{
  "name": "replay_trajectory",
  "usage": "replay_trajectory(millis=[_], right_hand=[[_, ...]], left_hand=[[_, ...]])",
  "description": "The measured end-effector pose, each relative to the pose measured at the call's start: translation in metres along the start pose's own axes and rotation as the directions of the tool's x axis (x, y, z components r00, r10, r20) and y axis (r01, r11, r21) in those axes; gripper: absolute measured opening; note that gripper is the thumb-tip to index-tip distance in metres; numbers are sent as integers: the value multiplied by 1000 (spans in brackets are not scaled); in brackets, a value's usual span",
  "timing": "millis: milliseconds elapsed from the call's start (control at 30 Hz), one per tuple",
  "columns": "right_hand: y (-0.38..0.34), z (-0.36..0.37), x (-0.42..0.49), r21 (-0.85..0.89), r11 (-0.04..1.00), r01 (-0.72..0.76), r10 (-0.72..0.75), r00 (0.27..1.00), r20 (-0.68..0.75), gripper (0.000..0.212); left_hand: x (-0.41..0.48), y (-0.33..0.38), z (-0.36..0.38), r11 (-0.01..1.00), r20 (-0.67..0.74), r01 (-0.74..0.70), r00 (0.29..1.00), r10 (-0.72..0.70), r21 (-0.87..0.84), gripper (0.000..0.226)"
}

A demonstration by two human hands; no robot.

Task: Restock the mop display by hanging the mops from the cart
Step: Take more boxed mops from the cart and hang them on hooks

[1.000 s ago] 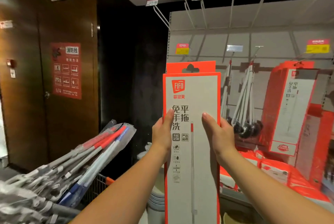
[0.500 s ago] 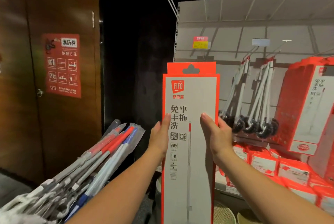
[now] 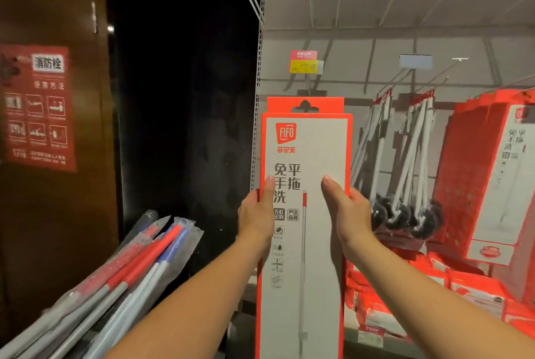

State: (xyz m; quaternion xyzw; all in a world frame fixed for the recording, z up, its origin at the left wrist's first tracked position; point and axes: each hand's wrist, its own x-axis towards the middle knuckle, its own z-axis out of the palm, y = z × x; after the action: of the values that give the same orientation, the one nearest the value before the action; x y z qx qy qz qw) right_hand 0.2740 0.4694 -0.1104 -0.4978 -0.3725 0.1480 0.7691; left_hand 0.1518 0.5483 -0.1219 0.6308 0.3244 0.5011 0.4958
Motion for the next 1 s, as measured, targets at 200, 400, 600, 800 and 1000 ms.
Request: replay_trajectory(millis=[200,400,600,800,1000], right_hand=[[15,-6,89,11,1000,11,-12,999,49,22],[33,-9,150,-37,998,43,-41,997,60,15],[51,9,199,-73,997,26,-22,998,57,20],[59,28,241,-47,998,46,-47,999,-19,19],[62,48,282,-88,992,86,-92,994,-60,21]], left_hand=[[77,4,43,998,-28,-51,998,53,42,53],[130,-6,73,997,-40,-58,997,61,60,58],[185,-19,81,996,-5,-80,997,80,44,56],[248,-18,88,993,78,-108,992,104,48,55],[299,-16,91,989,105,-135,986,128,64,61]])
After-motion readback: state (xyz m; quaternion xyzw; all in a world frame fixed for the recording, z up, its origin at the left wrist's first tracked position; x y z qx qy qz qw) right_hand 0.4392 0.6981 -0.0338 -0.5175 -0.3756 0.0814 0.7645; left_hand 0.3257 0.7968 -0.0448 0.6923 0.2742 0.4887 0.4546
